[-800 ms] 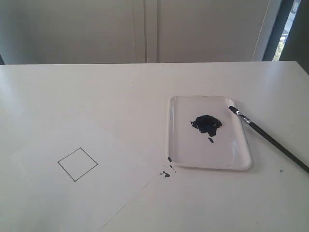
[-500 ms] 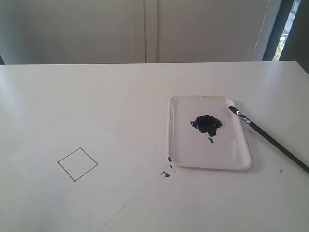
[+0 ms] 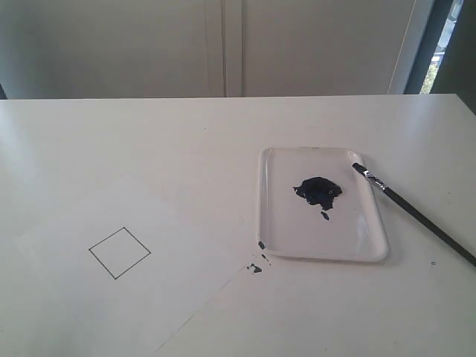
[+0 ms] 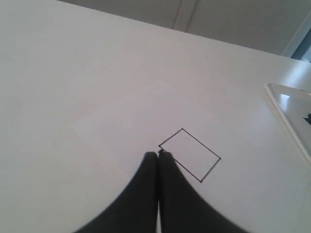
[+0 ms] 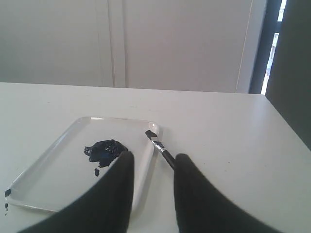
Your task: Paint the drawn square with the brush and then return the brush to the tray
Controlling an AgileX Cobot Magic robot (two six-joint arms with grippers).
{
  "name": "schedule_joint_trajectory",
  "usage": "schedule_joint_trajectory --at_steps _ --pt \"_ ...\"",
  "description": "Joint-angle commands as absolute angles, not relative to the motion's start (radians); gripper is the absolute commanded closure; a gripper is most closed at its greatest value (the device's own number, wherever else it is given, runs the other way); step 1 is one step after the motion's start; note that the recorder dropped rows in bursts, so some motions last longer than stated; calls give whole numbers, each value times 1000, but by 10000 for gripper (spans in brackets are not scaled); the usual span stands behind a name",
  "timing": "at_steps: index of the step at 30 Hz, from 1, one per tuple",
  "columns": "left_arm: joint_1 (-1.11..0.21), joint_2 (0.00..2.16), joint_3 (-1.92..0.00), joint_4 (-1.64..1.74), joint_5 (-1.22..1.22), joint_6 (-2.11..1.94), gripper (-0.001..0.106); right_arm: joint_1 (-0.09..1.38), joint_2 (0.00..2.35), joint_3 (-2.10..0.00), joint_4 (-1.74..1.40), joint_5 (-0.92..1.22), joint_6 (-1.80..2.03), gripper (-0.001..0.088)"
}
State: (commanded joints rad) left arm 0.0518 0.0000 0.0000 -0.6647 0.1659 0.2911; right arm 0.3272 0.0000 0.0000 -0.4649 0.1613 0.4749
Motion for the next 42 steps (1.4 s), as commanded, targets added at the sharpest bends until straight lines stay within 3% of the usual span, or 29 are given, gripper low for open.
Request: schedule_joint_trajectory --at_steps 11,42 --pt "52 0 0 -732 149 284 1053 327 0 0 -452 -72 615 586" --pt "52 0 0 -721 19 286 1053 327 0 0 -442 -93 748 586"
